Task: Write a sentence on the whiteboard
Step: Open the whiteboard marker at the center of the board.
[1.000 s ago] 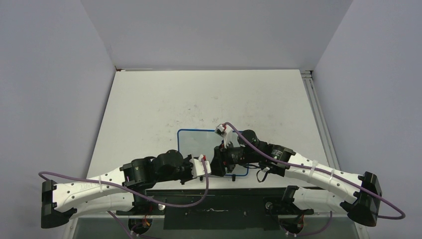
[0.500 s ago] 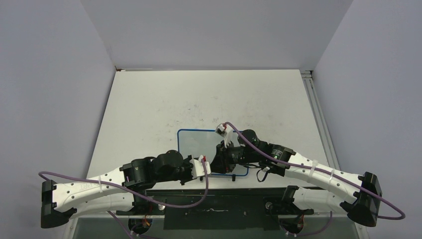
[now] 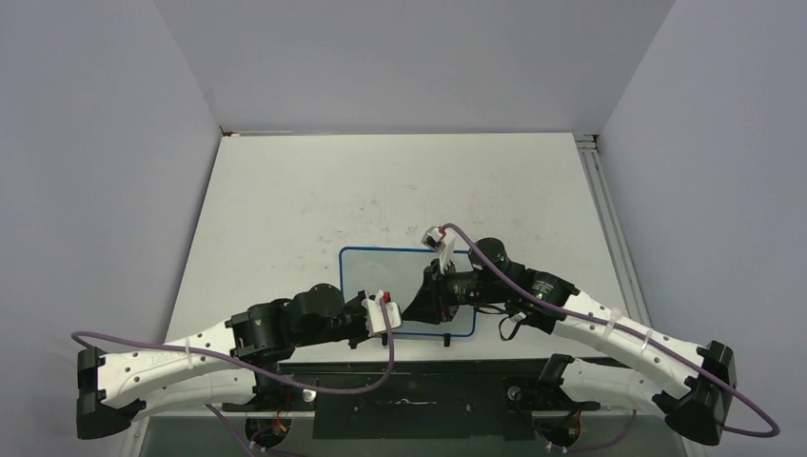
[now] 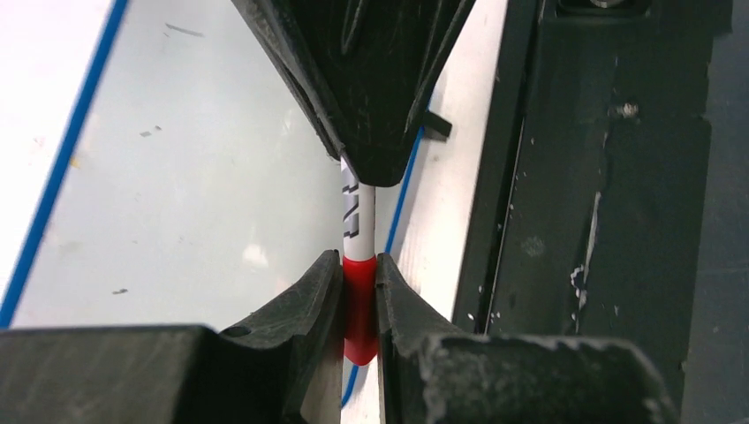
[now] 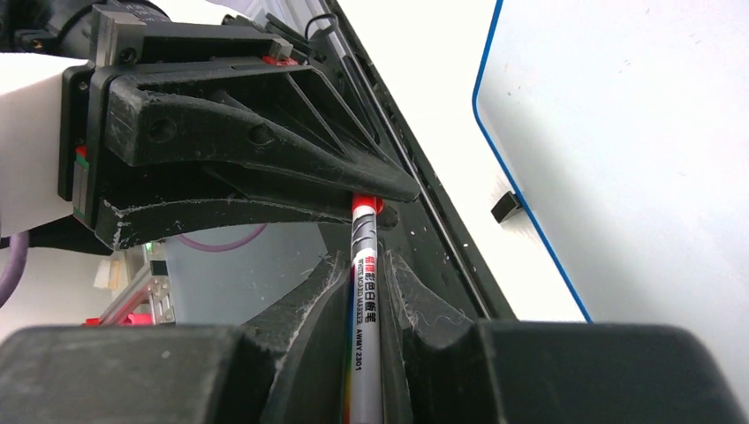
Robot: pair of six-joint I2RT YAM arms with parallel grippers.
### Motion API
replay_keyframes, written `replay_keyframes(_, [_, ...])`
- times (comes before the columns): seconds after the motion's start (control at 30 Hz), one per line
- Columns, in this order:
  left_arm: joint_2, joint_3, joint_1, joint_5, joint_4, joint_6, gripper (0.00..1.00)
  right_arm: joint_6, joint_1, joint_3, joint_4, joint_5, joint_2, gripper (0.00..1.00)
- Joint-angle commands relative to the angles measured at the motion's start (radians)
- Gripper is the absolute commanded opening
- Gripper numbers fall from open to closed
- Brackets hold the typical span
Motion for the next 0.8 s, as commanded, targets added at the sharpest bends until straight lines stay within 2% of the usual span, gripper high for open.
replay_keyframes(0.0, [-0.011, -0.001, 0.018, -0.002, -0.013, 0.001, 0.0, -0.071, -0.092, 0.071, -0.063, -0.04, -0.057, 0.05])
replay_keyframes(0.4, [-0.002, 0.005, 0.085, 0.006, -0.015, 0.0, 0.0, -0.17, -0.114, 0.188, -0.222, -0.055, -0.066, 0.05])
replay_keyframes(0.77, [-0.01, 0.006, 0.114, 0.033, -0.01, -0.007, 0.0, -0.17, -0.114, 0.21, -0.246, -0.015, -0.089, 0.05])
